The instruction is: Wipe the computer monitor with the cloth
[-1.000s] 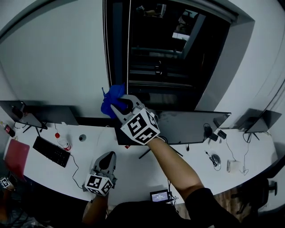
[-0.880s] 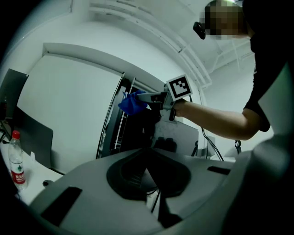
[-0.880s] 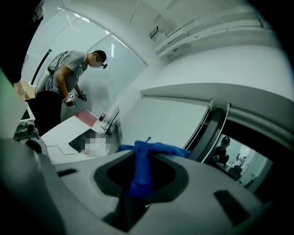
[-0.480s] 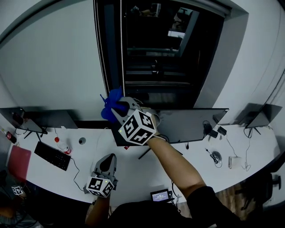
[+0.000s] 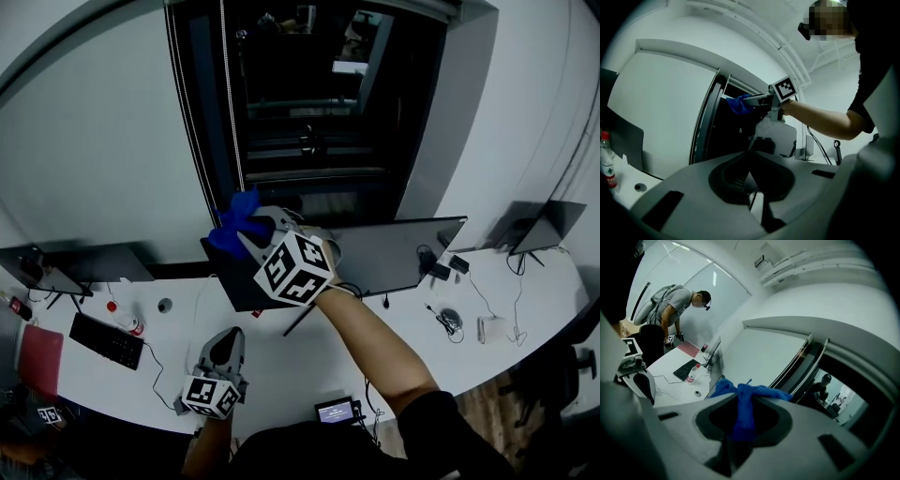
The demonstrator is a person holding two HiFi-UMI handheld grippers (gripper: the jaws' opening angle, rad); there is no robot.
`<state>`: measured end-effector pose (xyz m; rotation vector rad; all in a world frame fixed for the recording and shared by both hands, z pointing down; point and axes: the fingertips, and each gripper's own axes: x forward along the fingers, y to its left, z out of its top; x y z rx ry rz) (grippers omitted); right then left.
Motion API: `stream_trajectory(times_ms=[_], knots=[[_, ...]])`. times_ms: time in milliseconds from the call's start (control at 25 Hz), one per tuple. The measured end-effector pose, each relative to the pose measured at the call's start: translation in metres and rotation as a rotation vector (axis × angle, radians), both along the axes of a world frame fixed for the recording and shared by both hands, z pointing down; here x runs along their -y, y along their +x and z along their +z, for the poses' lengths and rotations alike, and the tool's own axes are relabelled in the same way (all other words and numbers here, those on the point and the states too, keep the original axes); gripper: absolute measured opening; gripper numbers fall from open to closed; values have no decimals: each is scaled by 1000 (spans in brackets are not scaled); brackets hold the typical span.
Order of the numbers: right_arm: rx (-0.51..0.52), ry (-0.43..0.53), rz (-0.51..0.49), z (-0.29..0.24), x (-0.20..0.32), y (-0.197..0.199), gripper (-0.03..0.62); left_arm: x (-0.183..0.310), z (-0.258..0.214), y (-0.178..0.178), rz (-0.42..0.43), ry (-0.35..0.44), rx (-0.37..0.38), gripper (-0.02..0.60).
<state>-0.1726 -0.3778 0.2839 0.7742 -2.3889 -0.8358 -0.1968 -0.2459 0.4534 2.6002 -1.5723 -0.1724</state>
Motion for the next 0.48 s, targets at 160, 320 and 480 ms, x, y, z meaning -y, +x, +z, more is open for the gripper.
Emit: stream_trajectory(times_ms=[160, 320, 480], knots=[[-4, 0, 21, 0, 3, 18, 81, 1, 0, 9, 13, -4, 1, -6], [-15, -1, 42, 0, 4, 34, 81, 2, 0, 17, 29, -5, 5, -6], [-13, -17, 55, 0, 7, 49, 81, 5, -1, 24, 44, -5, 12, -6]])
